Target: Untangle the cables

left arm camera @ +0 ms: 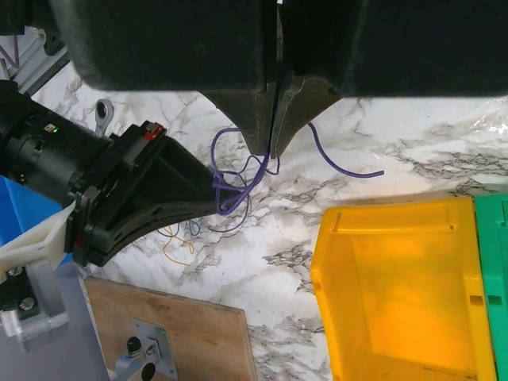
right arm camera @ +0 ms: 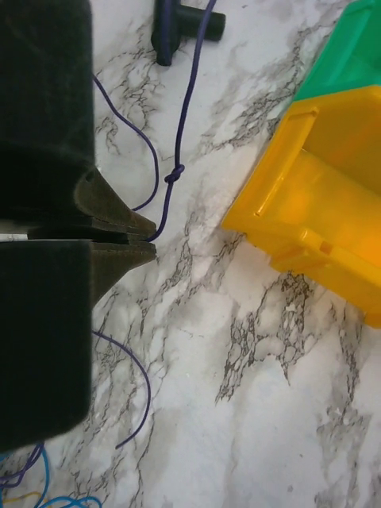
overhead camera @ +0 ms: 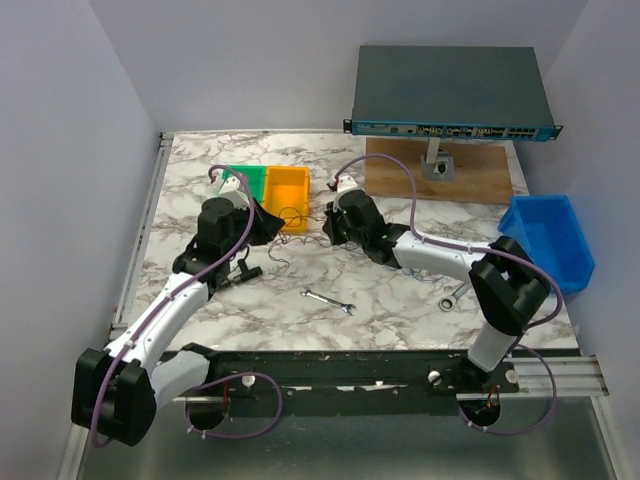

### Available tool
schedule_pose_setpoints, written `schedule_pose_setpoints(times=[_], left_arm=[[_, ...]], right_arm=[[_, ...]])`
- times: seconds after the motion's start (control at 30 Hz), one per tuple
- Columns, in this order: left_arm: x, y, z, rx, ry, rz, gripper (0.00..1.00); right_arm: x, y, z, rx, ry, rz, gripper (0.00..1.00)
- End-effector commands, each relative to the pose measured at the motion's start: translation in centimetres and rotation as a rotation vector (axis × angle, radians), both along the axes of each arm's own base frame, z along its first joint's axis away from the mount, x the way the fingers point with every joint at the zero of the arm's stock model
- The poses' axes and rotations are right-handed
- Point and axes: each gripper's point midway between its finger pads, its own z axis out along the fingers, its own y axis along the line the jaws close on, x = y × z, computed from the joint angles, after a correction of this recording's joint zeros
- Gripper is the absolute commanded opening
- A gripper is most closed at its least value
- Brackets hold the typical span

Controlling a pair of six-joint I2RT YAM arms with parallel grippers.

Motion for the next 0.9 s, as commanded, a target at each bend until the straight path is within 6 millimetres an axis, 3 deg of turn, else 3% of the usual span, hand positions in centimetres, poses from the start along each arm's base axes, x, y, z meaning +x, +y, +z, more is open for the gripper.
schedule_pose_setpoints(times=[0.0,0.1,0.2,0.3,0.4,0.53,0.6,0.63,0.87], left_arm=[[0.2,0.7,0.9,0.023,-0.047,0.028,0.04],[0.3,1.4,0.1,0.06,-0.039,0.07,0.28],[0.4,1.7,-0.8,0.11,-0.029,0.097,0.42],[0.5,1.4,-1.6,0.159,-0.012,0.103,0.51],[0.1,-0.2,-1.6,0.165,-0.025,0.041,0.58],[-0.3,-2.9,0.2,0.152,-0.133,-0.05,0.72],[-0.5,-3.9,1.2,0.128,-0.182,-0.084,0.95],[-0.6,-4.3,1.6,0.112,-0.203,-0.104,0.99],[-0.3,-6.0,3.6,0.049,-0.304,-0.158,0.99]], right_arm=[[1.7,-2.6,4.7,0.032,-0.115,-0.187,0.01],[1.6,-4.8,8.8,0.054,-0.173,-0.279,0.01],[0.8,-5.7,13.6,0.115,-0.231,-0.279,0.01],[0.1,-5.9,16.7,0.161,-0.258,-0.258,0.01],[-0.4,-6.0,17.5,0.144,-0.237,-0.242,0.01],[-0.4,-6.4,17.8,0.136,-0.234,-0.257,0.01],[-0.6,-6.4,18.2,0.145,-0.234,-0.255,0.01],[-0.7,-6.3,18.4,0.151,-0.232,-0.247,0.01],[-1.7,-5.0,19.9,0.222,-0.205,-0.177,0.01]])
